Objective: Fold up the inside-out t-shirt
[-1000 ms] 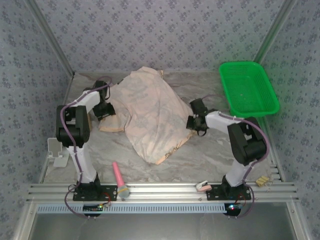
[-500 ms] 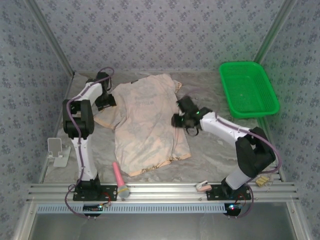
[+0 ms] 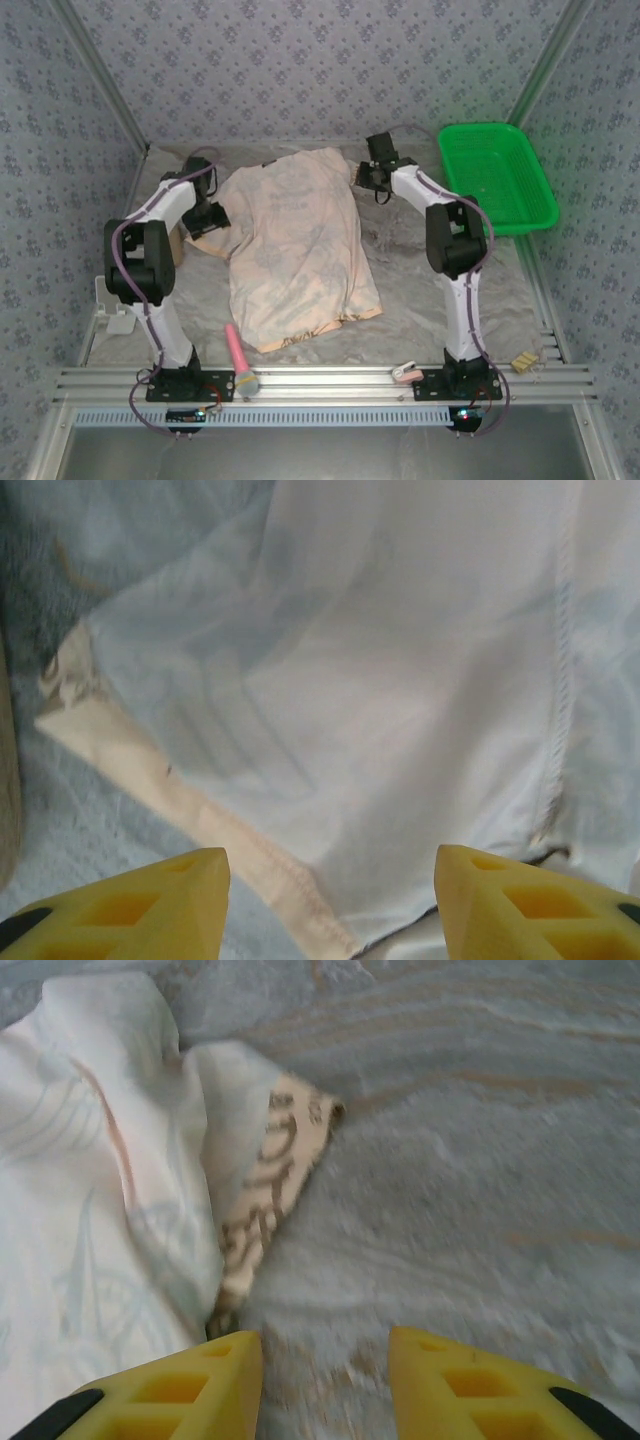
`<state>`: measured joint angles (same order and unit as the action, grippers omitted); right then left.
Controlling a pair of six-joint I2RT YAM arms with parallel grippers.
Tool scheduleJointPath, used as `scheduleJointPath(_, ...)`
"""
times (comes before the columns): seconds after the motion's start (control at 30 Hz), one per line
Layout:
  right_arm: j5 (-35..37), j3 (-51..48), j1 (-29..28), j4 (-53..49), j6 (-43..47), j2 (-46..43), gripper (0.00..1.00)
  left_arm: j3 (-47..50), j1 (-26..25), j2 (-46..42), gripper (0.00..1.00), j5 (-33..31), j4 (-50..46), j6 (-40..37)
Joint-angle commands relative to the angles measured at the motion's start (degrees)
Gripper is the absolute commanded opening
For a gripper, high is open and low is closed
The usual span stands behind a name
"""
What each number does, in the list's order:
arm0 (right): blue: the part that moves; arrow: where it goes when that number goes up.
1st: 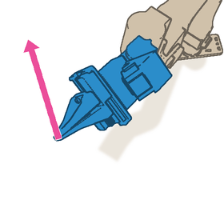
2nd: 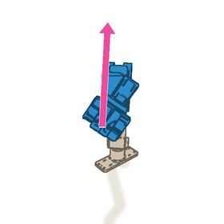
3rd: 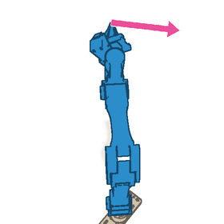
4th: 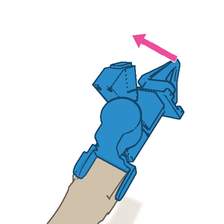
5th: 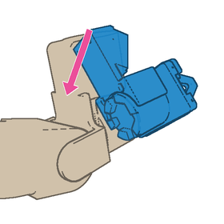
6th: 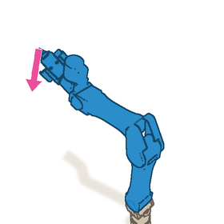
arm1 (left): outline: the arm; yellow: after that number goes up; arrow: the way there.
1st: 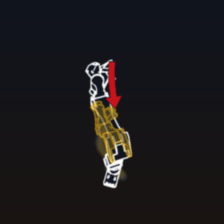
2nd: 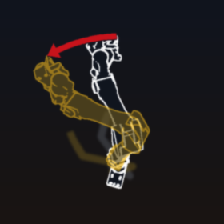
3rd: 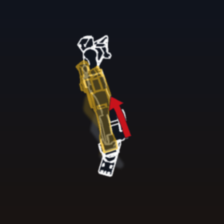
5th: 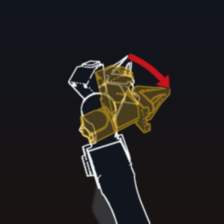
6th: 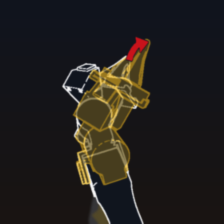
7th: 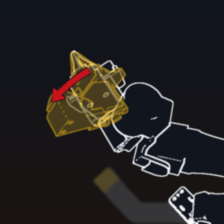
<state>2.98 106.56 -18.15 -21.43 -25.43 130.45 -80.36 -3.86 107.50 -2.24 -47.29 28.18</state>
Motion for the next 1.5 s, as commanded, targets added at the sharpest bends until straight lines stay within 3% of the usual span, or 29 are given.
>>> scheduleJointPath(0.0,3.3,11.0,-1.2,-7.3,-0.1,6.7,0.39,2.7,-0.2,-2.1,0.57,-0.4,0.9,2.4)
scheduleJointPath(0.13,8.7,24.0,-2.3,-16.4,-1.6,15.7,0.39,4.1,-0.2,-2.2,0.57,-0.6,0.8,2.4)
scheduleJointPath(0.27,9.0,39.8,-1.5,-29.0,-6.5,24.2,0.37,5.3,0.4,-2.3,0.58,-1.3,1.4,2.4)
scheduleJointPath(0.47,-0.6,38.9,0.2,-28.7,-10.1,26.1,0.35,4.9,1.3,-0.7,0.59,-1.4,1.1,1.9)
scheduleJointPath(0.53,-2.1,38.2,0.4,-28.9,-10.1,26.0,0.29,4.8,1.3,-0.3,0.59,-1.5,1.0,1.6)
scheduleJointPath(0.63,-2.4,38.0,0.7,-29.4,-11.2,25.8,0.04,5.2,1.4,-0.1,0.59,-1.5,1.3,1.5)
scheduleJointPath(0.67,-2.3,37.9,0.7,-29.8,-11.3,25.7,0.0,5.2,1.4,-0.2,0.59,-1.4,1.5,1.5)
scheduleJointPath(0.9,-2.9,32.7,2.9,-27.6,-7.9,19.4,0.0,4.9,1.4,0.3,0.59,-1.6,1.6,1.3)
scheduleJointPath(0.93,-5.0,31.2,3.0,-25.6,-6.8,17.8,0.02,5.1,1.5,0.2,0.59,-1.6,1.6,1.5)
scheduleJointPath(1.0,-9.1,29.0,2.9,-21.8,-6.1,15.8,0.22,5.5,1.4,-0.2,0.59,-1.1,1.8,1.7)
scheduleJointPath(1.03,-10.6,28.4,2.6,-20.0,-6.3,15.2,0.26,5.8,1.4,-0.5,0.59,-0.9,2.0,1.8)
scheduleJointPath(1.27,-15.5,24.5,2.4,-8.9,-7.5,14.0,0.31,8.0,1.5,-2.5,0.58,0.8,3.5,2.4)
scheduleJointPath(1.47,-11.7,27.3,2.8,-9.0,-10.1,17.3,0.36,9.3,1.4,-3.0,0.57,2.5,4.7,2.9)
